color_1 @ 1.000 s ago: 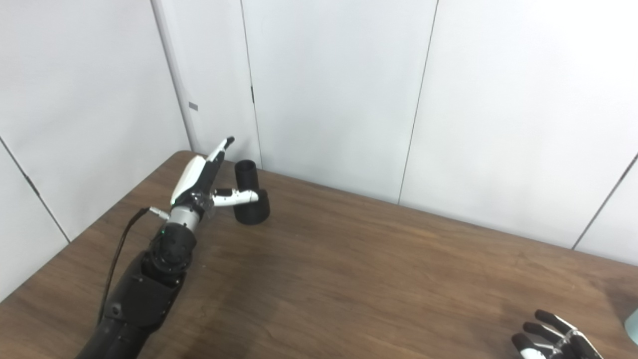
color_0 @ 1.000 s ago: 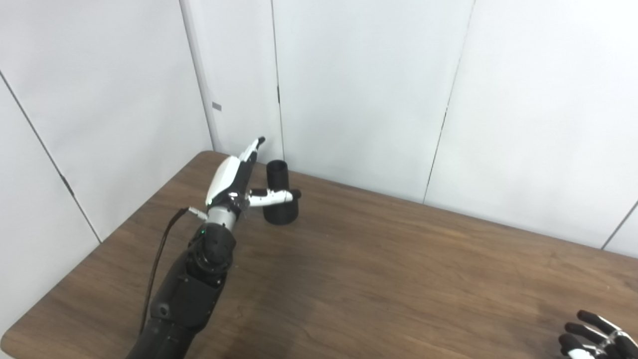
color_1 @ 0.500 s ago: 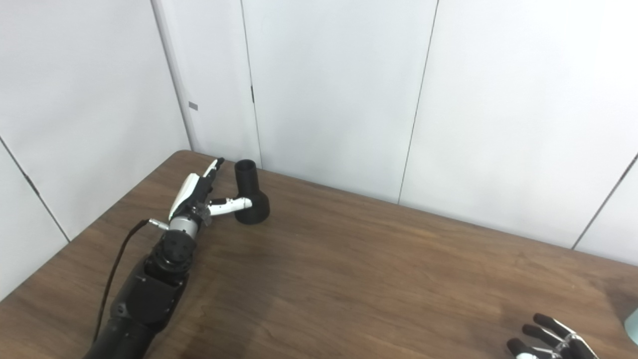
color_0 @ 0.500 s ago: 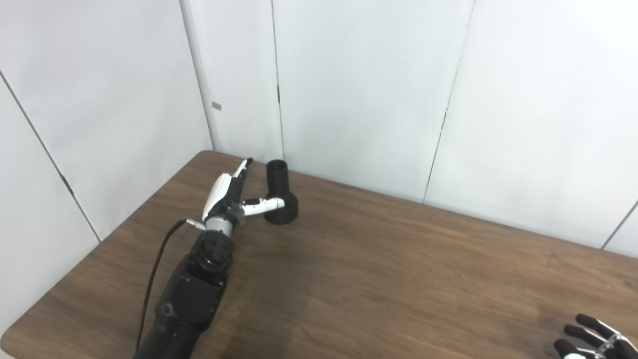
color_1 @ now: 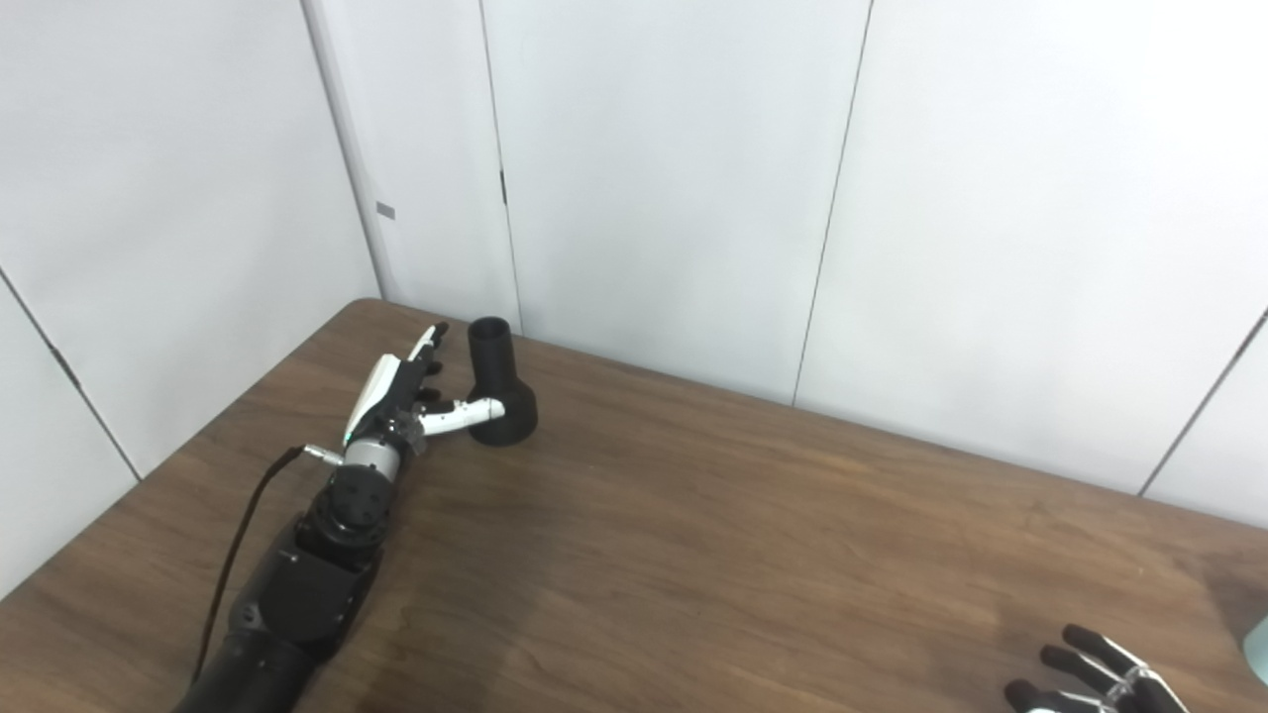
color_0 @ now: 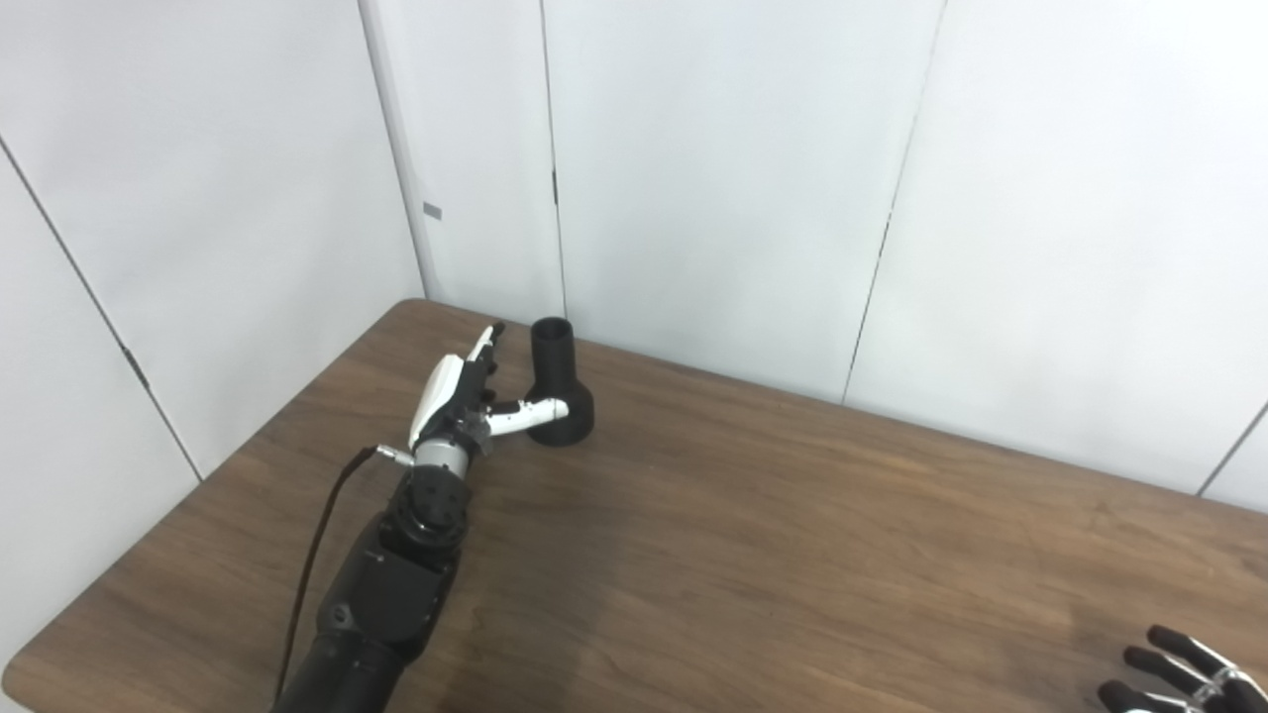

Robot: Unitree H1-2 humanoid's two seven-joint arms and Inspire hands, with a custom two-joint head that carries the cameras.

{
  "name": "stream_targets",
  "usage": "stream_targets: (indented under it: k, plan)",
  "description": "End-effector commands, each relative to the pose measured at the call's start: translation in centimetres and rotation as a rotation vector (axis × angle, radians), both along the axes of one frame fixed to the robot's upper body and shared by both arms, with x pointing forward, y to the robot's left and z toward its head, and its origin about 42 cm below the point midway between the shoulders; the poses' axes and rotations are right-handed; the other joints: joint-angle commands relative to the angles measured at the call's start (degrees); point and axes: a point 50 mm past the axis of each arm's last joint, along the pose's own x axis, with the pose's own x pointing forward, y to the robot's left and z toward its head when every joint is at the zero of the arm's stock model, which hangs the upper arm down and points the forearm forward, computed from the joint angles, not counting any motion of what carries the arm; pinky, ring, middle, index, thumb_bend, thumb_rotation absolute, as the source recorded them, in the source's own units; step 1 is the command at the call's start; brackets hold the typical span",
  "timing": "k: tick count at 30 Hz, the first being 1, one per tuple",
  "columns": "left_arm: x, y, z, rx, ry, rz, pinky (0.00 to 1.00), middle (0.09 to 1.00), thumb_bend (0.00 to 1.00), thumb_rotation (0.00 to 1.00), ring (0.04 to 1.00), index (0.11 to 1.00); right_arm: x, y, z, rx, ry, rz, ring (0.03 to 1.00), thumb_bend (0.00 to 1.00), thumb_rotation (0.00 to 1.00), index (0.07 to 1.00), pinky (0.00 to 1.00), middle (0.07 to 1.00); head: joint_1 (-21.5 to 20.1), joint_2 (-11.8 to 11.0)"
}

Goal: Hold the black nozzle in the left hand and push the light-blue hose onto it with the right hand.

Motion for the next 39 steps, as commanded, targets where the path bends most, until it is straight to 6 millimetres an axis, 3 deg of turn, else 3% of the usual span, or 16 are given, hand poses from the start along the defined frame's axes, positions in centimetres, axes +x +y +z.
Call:
stream_targets:
  k: [1,23,28,30,32,34,39]
  plan:
    - [1.2,-0.7,1.8,0.009,-0.070,-0.048,0.85,0.971,1.00,0.37,0.937,1.000,0.3,0.2,1.7,-0.007,-0.069,0.010,0.473,0.64,0.14,0.675,0.32,0.632,0.0,0.1]
    - [2.6,-2.0,1.4,0.025,-0.077,-0.077,0.83,0.928,0.99,0.33,0.903,0.949,-0.1,0.9,2.8,0.003,-0.071,0.017,0.470,0.57,0.05,0.703,0.33,0.647,-0.9,0.9]
    - [2.7,-2.0,1.1,0.045,-0.090,-0.048,0.76,0.891,0.98,0.33,0.857,0.906,-0.4,1.0,3.2,-0.001,-0.071,0.017,0.476,0.53,0.01,0.711,0.33,0.656,-1.0,1.2]
    - [2.7,-2.1,0.9,0.013,-0.109,-0.025,0.67,0.818,0.91,0.26,0.778,0.837,-0.5,1.0,3.3,0.004,-0.069,0.016,0.478,0.52,0.00,0.714,0.34,0.656,-1.0,1.3]
    - [2.7,-2.2,0.7,-0.006,-0.122,0.002,0.53,0.650,0.82,0.14,0.618,0.680,-0.7,1.1,3.4,0.009,-0.070,0.017,0.483,0.51,0.00,0.719,0.34,0.659,-1.1,1.5]
    - [2.7,-2.5,0.3,0.024,-0.130,0.026,0.42,0.523,0.58,0.04,0.491,0.532,-0.8,1.2,3.6,0.012,-0.068,0.016,0.490,0.50,0.00,0.725,0.34,0.667,-1.2,1.7]
    - [2.7,-2.9,-0.9,0.063,-0.120,0.040,0.34,0.448,0.52,0.00,0.397,0.506,-1.0,1.3,4.0,0.010,-0.061,0.009,0.497,0.48,0.00,0.721,0.35,0.660,-1.4,2.0]
